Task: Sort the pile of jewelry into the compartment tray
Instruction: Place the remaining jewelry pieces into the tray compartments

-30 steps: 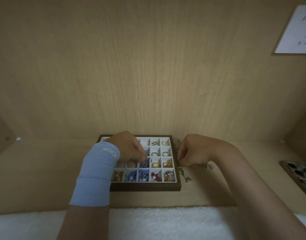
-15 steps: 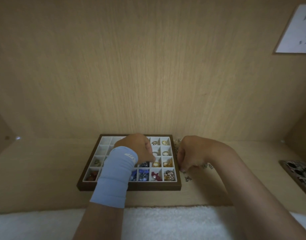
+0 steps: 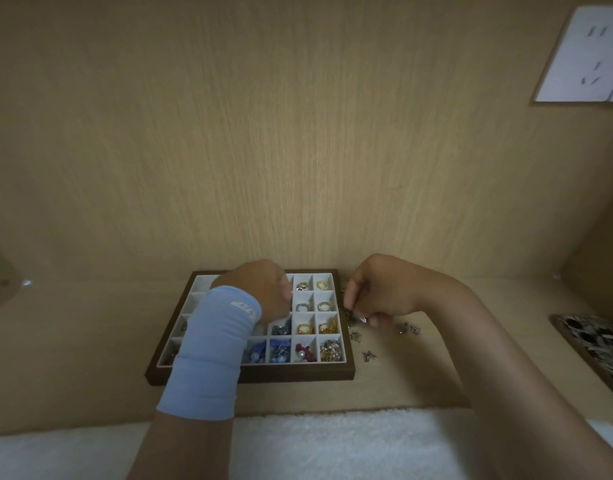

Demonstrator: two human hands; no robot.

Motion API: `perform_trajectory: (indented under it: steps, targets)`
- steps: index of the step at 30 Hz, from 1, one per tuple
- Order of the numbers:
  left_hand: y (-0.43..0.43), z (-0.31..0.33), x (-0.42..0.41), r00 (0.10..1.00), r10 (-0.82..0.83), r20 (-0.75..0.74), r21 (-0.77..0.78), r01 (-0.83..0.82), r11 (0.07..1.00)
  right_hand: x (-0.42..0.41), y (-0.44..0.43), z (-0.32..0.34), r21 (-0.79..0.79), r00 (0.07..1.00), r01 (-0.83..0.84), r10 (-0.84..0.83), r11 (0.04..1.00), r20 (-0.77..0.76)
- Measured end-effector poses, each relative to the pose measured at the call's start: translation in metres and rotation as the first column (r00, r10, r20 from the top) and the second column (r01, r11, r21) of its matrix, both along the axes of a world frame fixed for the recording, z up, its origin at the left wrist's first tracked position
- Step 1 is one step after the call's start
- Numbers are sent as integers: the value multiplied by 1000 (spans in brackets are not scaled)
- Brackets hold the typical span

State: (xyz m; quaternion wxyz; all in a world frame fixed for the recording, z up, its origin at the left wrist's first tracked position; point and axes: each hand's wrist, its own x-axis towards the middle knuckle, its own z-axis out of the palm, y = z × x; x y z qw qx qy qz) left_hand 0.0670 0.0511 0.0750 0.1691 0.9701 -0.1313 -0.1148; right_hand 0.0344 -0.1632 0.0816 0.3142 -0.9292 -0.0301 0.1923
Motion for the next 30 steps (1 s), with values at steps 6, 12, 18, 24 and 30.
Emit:
perform_trajectory:
  steps: [6, 12, 18, 24, 30]
  targets:
    - [-7, 17, -11, 989, -149, -7, -533, 123, 837, -1, 5, 6, 457, 986, 12, -86, 889, 142]
    - [-8, 17, -15, 982, -105, -155, -759, -51, 649, -2, 17, 8, 732, 974, -8, -160, 681, 160]
    - [-2, 15, -12, 974, -97, -204, -799, -108, 591, 0, 18, 4, 766, 971, -24, -167, 643, 170]
    - [5, 12, -9, 964, -121, -237, -821, -132, 556, 0, 18, 2, 764, 969, -4, -185, 645, 162]
    - [3, 9, -7, 970, -66, -232, -816, -157, 556, -1, 27, 1, 757, 963, 14, -212, 653, 165]
